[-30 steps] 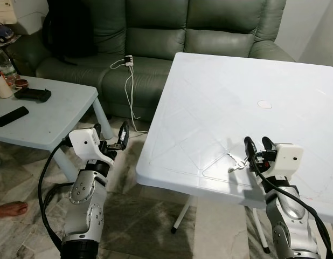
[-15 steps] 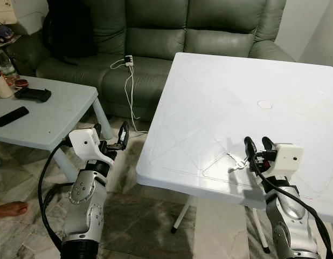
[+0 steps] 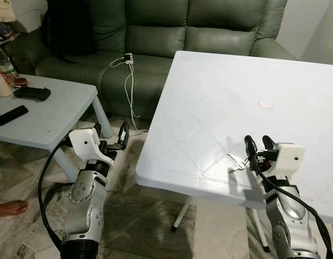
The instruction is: Hang keys on a hook
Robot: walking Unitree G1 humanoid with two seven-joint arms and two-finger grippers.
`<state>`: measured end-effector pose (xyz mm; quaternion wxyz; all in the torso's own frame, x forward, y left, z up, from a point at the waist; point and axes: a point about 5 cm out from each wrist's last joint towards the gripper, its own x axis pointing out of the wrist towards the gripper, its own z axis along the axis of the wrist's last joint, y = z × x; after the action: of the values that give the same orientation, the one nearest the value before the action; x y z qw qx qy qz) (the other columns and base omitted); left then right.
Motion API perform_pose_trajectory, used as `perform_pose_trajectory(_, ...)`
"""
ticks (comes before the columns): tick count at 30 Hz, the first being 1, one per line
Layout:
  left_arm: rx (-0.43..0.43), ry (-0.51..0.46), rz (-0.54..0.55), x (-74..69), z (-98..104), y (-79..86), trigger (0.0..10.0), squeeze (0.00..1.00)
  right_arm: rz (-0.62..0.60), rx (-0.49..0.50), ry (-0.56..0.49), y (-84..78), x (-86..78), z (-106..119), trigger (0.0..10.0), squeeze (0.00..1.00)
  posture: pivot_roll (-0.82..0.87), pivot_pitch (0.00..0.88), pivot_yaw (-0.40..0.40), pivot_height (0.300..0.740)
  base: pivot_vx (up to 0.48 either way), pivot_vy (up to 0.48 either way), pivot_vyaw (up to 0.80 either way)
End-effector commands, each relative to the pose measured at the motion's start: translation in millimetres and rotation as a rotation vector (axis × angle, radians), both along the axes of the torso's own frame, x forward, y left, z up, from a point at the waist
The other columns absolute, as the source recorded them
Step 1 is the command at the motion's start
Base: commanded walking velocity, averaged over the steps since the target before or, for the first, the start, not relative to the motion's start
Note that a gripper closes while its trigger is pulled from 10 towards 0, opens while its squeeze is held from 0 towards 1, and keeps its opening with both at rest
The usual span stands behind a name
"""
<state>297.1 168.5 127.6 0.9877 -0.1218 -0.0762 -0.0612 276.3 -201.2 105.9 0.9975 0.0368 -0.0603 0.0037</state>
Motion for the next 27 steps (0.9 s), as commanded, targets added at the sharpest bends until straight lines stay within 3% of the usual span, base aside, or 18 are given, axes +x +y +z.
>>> perform_pose_trajectory(1,0.012,-0.004,0.002,1.4,1,-0.5,10.0,0.00,-0.006,0.004,-0.017,-2.7,1.0,4,10.0,0.00,-0.02,0.030,-0.037,0.740,0.000,0.000,0.00)
perform_pose_trajectory(18,0.019,-0.003,-0.015,1.5,1,-2.6,10.0,0.00,0.002,0.002,-0.019,-2.5,0.1,4,10.0,0.00,-0.02,0.018,-0.035,0.740,0.000,0.000,0.00)
perform_pose_trajectory(27,0.026,0.006,-0.128,0.9,-2,-28.2,10.0,0.00,0.017,-0.017,-0.007,-5.8,-4.8,3,10.0,0.00,-0.02,0.014,-0.030,0.740,0.000,0.000,0.00)
